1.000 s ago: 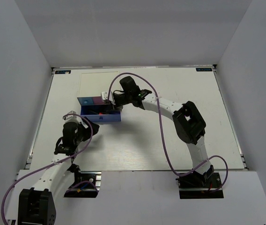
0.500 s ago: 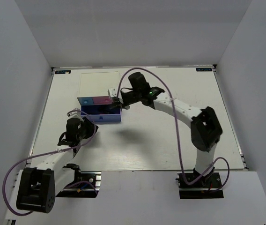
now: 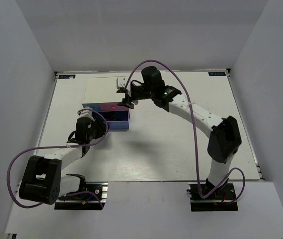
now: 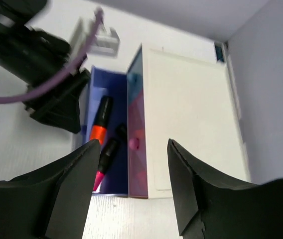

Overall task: Sort the stationery into containers
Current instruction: Close the drawer

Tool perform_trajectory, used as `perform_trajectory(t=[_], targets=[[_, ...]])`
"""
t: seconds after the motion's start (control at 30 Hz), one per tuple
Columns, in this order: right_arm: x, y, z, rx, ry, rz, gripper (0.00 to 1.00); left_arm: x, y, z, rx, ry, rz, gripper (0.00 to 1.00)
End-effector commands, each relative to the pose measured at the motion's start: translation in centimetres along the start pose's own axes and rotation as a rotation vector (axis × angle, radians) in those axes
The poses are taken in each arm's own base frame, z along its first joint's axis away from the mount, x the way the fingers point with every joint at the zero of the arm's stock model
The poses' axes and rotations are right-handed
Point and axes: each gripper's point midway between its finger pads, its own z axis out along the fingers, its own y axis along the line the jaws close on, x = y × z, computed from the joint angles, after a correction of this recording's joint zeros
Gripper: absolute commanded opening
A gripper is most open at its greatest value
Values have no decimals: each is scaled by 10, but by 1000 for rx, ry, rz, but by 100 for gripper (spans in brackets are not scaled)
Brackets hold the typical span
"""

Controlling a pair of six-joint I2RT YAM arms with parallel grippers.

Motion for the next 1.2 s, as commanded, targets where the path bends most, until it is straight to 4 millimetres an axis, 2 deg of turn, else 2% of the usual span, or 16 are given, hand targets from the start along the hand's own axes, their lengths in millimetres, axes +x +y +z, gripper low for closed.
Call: perform_trajectory(t=[0.0,0.07,0.1,0.2,0.3,0.33,0.4,0.43,0.5,0.73,0.8,0.87,0.97,1.0,1.1,1.17], targets=[[20,-18,11,42,80,47,62,-27,-11,3,8,-86,41,54],[35,-23,18,49,111,68,62,-26,-7,4,-10,-84,41,55],[30,-34,23,67,101,70,62,-25,-8,5,-12,-86,45,55],[49,-38,33,69,144,96,62,-29,-5,6,-31,-98,44,57],[62,-38,38,63,166,90,62,-23,-3,9,-45,-81,48,57],[61,-37,40,59,164,87,62,-27,-5,10,-41,-89,48,57],[75,-35,44,51,186,95,62,-26,-5,11,-40,-89,48,57],[74,-36,45,57,188,89,62,-29,-4,13,-49,-95,48,57],[87,-36,49,65,214,99,61,-29,-4,13,-50,-95,48,57],[109,-30,55,59,260,88,55,-25,-3,16,-56,-87,52,57],[122,-32,56,64,286,87,53,-31,-7,16,-46,-102,52,57],[127,-29,56,44,296,70,49,-29,-4,18,-59,-99,52,57],[128,-18,55,-9,298,66,33,-34,-5,20,-62,-112,52,57],[130,-15,54,-26,303,61,21,-33,-5,21,-62,-112,52,57],[133,-6,52,-65,311,62,8,-35,-1,26,-83,-118,51,57],[132,0,51,-89,313,64,2,-44,-5,30,-81,-147,41,57]])
